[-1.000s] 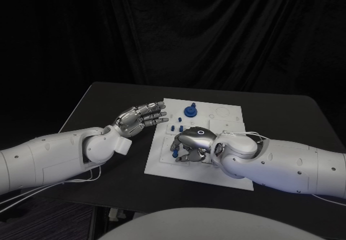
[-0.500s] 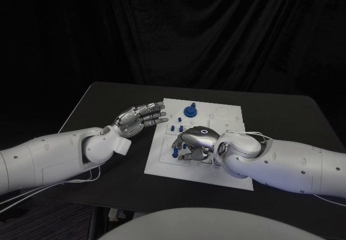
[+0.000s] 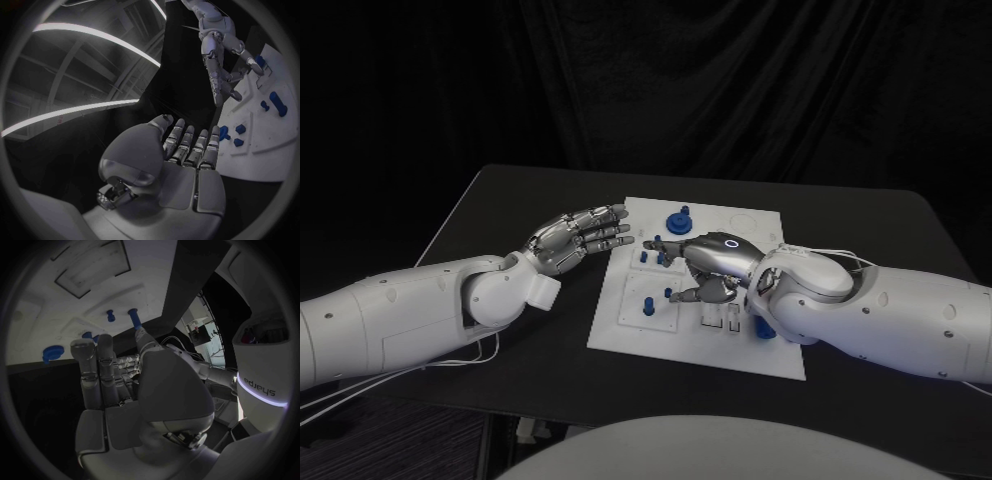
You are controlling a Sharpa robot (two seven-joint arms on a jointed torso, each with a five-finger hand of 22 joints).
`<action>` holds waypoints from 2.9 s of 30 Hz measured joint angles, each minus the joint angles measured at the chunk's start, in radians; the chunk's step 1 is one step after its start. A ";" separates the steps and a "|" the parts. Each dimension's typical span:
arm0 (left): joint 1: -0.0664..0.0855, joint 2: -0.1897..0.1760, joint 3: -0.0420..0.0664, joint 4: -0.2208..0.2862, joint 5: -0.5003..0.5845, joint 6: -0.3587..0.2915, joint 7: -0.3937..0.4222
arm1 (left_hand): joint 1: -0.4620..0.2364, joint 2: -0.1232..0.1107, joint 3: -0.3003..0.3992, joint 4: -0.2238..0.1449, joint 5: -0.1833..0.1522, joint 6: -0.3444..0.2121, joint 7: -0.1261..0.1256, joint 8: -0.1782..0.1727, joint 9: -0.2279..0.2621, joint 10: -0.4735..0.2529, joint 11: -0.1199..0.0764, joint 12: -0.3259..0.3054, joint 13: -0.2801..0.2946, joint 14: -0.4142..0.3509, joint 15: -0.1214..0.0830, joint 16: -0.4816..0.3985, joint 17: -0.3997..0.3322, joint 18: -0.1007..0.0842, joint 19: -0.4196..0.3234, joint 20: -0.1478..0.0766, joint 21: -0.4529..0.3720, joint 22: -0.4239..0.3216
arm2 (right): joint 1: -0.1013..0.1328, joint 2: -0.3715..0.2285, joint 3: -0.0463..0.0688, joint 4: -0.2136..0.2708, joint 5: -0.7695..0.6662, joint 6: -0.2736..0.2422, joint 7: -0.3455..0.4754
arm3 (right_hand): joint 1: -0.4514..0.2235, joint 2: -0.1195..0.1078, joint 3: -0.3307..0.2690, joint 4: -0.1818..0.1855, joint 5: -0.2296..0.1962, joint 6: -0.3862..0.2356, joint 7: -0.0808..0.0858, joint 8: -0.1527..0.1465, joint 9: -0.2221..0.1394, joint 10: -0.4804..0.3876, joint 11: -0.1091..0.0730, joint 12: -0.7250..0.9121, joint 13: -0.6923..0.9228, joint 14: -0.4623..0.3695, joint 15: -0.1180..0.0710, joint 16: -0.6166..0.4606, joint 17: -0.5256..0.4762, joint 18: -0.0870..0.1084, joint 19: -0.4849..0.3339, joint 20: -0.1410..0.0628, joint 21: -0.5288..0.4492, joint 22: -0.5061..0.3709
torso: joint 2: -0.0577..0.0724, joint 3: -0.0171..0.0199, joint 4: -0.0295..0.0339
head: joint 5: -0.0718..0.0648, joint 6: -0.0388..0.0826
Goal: Assemble the parts on the task board
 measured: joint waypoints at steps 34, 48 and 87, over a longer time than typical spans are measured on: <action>0.016 -0.013 0.000 0.052 -0.016 -0.044 0.030 | -0.025 -0.025 0.048 -0.015 0.012 0.034 0.005 0.022 0.005 0.015 0.022 0.023 0.002 0.002 0.002 0.023 0.002 0.000 -0.004 -0.004 0.000 -0.012 | 0.071 -0.470 -0.017 0.279 0.655 0.197 -0.300 | -0.230 0.051 -0.046 0.096 0.107 0.503 -0.027 0.540 0.255 0.858 -0.158 0.946 1.125 0.322 -0.128 0.259 0.576 -0.032 0.135 -0.115 0.198 0.000 | -0.004 -0.0093 0.0007 | -0.065 0.000; 0.016 -0.007 0.000 0.039 -0.019 -0.034 0.017 | -0.028 -0.028 0.051 -0.012 0.012 0.034 0.005 0.022 0.005 0.015 0.022 0.023 0.002 0.002 0.002 0.023 0.002 0.000 0.000 0.000 0.000 -0.011 | 0.047 -0.427 -0.017 0.270 0.452 0.206 -0.509 | -0.410 0.060 -0.086 0.101 0.090 0.497 -0.072 0.718 0.389 0.927 -0.193 0.998 1.187 0.369 -0.160 0.487 0.853 -0.072 0.195 -0.152 0.529 0.000 | -0.002 -0.0103 0.0049 | -0.091 0.000; 0.014 -0.006 0.000 0.025 -0.021 -0.015 -0.002 | -0.033 -0.025 0.054 -0.010 0.012 0.034 0.005 0.022 0.003 0.018 0.018 0.023 0.001 0.002 0.002 0.023 0.002 0.000 0.000 0.000 0.000 -0.012 | 0.003 -0.354 -0.017 0.210 0.248 0.255 -0.621 | -0.479 0.051 -0.072 0.104 0.018 0.479 -0.068 0.690 0.394 0.927 -0.193 0.998 1.186 0.369 -0.160 0.455 0.853 -0.071 0.195 -0.152 0.504 0.000 | -0.004 -0.0110 0.0051 | -0.086 0.000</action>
